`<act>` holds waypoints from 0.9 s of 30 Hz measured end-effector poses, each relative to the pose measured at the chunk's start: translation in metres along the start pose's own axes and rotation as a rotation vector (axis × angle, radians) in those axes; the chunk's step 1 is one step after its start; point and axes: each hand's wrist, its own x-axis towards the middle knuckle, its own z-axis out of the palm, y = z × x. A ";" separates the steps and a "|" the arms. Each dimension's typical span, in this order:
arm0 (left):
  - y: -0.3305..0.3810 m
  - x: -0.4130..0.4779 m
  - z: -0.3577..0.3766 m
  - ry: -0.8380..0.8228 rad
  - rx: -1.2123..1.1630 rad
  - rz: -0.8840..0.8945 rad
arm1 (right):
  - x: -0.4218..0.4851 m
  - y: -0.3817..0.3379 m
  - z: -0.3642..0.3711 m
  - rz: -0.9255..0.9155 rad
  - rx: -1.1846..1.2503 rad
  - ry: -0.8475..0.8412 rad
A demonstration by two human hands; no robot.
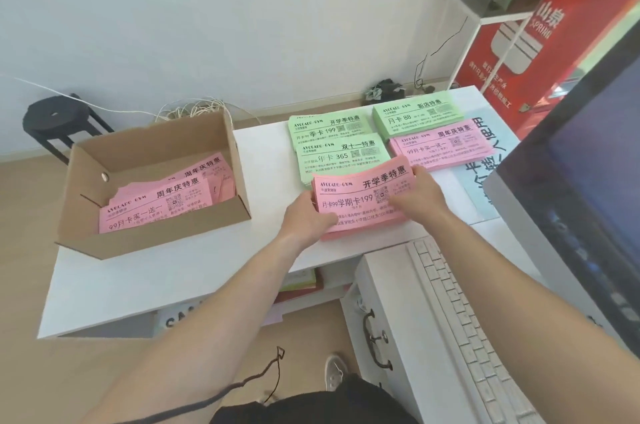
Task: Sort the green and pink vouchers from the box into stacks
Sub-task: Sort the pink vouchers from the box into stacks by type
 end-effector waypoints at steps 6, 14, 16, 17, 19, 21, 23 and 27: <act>0.006 0.007 0.014 -0.004 0.062 -0.027 | 0.026 0.008 -0.006 0.028 -0.066 -0.064; -0.002 0.016 0.019 0.054 0.105 -0.118 | 0.035 0.025 0.000 0.025 -0.130 -0.042; -0.003 0.018 0.020 0.066 0.103 -0.119 | 0.037 0.025 0.001 0.001 -0.135 -0.020; -0.003 0.019 0.021 0.071 0.104 -0.123 | 0.038 0.023 0.001 -0.005 -0.139 -0.014; -0.005 0.022 0.021 0.073 0.132 -0.132 | 0.039 0.023 0.001 0.006 -0.174 -0.017; -0.007 0.024 0.022 0.071 0.182 -0.140 | 0.037 0.023 0.001 0.045 -0.285 -0.020; -0.007 0.023 0.023 0.104 0.285 -0.124 | 0.034 0.024 0.002 0.020 -0.375 0.014; -0.006 0.026 0.028 0.164 0.637 0.166 | 0.031 0.023 -0.001 -0.327 -0.525 0.029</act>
